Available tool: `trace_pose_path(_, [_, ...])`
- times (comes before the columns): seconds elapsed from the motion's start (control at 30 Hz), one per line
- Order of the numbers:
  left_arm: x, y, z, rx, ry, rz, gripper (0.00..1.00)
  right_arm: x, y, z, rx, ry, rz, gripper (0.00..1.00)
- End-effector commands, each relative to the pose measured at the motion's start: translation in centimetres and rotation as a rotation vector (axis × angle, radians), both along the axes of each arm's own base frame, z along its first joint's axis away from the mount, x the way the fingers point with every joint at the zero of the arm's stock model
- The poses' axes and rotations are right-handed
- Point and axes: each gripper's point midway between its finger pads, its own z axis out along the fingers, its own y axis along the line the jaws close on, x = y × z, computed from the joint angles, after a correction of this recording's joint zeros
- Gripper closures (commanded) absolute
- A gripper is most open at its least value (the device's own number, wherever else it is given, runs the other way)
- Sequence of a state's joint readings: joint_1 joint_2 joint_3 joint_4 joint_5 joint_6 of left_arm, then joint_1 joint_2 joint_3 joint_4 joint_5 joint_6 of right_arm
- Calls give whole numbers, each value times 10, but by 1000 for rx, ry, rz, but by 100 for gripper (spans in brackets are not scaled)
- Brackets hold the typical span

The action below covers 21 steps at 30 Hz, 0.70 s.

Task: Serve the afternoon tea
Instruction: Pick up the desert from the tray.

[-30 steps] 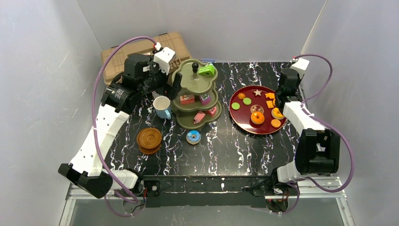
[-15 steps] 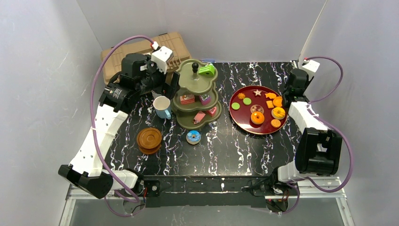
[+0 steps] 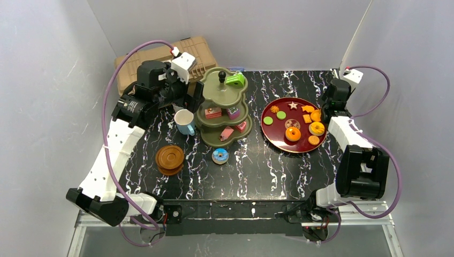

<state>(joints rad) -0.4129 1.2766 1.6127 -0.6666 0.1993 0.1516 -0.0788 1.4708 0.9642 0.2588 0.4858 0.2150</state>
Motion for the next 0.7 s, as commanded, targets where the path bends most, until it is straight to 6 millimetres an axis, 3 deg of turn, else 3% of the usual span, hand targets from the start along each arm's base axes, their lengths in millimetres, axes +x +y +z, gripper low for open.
trace_pose_path(0.0, [-9,3,15,-32,-36,-9,2,-1,-10,14,-12,-66,-37,53])
trace_pose_path(0.27, [-9,3,14,-36,-30,-7,2,-3,-14,8,-1,-62,-32,53])
trace_pose_path(0.67, [-9,4,15,-42,-26,-7,2,-3,-10,-15,105,-71,2,54])
